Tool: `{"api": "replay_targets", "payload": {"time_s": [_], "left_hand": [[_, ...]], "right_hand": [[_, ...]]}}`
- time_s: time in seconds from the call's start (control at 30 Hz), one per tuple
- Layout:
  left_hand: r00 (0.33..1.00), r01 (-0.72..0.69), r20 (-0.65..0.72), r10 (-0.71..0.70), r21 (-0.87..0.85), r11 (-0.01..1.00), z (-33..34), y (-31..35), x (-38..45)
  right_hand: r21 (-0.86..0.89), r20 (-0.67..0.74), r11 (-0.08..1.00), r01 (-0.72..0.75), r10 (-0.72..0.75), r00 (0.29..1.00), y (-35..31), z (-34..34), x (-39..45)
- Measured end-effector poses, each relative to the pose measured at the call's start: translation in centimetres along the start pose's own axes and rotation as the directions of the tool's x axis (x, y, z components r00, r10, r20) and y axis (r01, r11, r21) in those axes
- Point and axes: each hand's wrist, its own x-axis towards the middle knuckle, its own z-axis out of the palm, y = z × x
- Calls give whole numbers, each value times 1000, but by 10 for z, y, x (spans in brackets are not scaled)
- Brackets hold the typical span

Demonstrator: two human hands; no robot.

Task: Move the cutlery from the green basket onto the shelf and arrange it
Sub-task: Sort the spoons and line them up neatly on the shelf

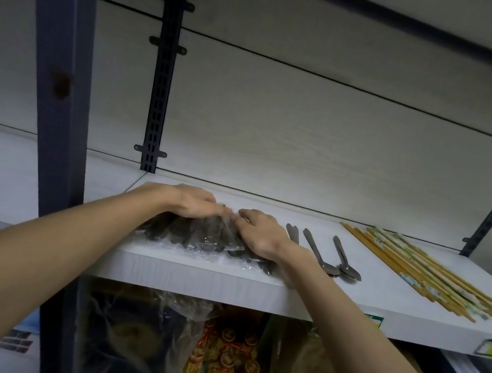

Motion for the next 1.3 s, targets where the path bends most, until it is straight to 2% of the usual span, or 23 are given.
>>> {"api": "replay_targets", "payload": {"time_s": [0.03, 0.1, 0.2, 0.3, 0.47, 0.63, 0.87, 1.2, 1.3], "left_hand": [[1000, -1, 29, 1, -2, 1000, 3, -1, -1], [1000, -15, -4, 15, -23, 1000, 6, -5, -1], [991, -7, -131, 0, -55, 998, 4, -5, -3], [959, 82, -267, -95, -58, 995, -5, -8, -10], [957, 246, -171, -235, 44, 968, -8, -22, -31], [937, 271, -271, -219, 173, 947, -13, -21, -59], [952, 291, -168, -254, 252, 923, -5, -17, -74], [955, 267, -230, -190, 376, 887, 0, -26, -80], [958, 259, -207, -196, 339, 904, 2, -25, -82]], "right_hand": [[8, 13, 1000, -1, 1, 1000, 0, 2, -1], [10, 20, 1000, -4, 4, 1000, -1, 3, -1], [74, 21, 997, -24, 23, 1000, -1, 0, 1], [151, 4, 988, -44, 44, 999, -4, -5, 2], [155, 34, 988, -22, 17, 999, -16, -16, -19], [59, 131, 998, 4, -12, 991, -21, -22, -41], [-92, 79, 995, -35, 43, 996, -29, -4, -51], [-36, 30, 998, -46, 47, 998, -28, -11, -64], [-20, 35, 998, -57, 58, 998, -29, -6, -66]]}}
